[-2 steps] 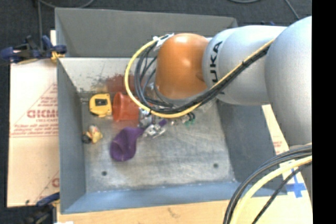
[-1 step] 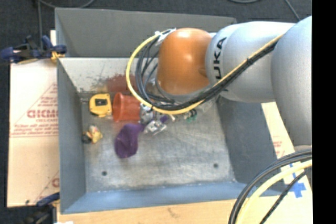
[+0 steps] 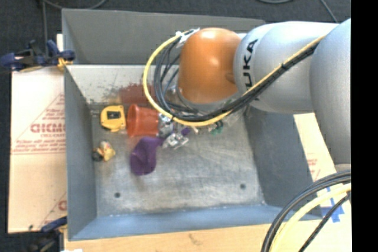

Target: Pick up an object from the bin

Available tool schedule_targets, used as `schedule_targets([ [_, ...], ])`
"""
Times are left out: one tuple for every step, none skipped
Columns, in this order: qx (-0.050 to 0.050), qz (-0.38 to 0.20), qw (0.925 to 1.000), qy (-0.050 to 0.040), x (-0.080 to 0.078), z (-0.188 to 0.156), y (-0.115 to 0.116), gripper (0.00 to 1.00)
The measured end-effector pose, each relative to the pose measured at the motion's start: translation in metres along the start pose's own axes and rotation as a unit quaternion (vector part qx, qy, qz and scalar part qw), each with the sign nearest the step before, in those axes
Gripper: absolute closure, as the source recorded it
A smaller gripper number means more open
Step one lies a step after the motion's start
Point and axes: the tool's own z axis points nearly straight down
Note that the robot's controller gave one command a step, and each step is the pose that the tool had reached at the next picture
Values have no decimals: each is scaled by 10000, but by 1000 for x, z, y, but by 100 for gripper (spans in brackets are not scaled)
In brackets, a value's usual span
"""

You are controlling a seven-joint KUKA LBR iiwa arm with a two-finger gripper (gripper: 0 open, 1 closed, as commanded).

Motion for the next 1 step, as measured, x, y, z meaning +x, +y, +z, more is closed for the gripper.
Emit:
schedule_targets([
  [-13, 5, 10000, 27, 1, -11, 0, 100],
])
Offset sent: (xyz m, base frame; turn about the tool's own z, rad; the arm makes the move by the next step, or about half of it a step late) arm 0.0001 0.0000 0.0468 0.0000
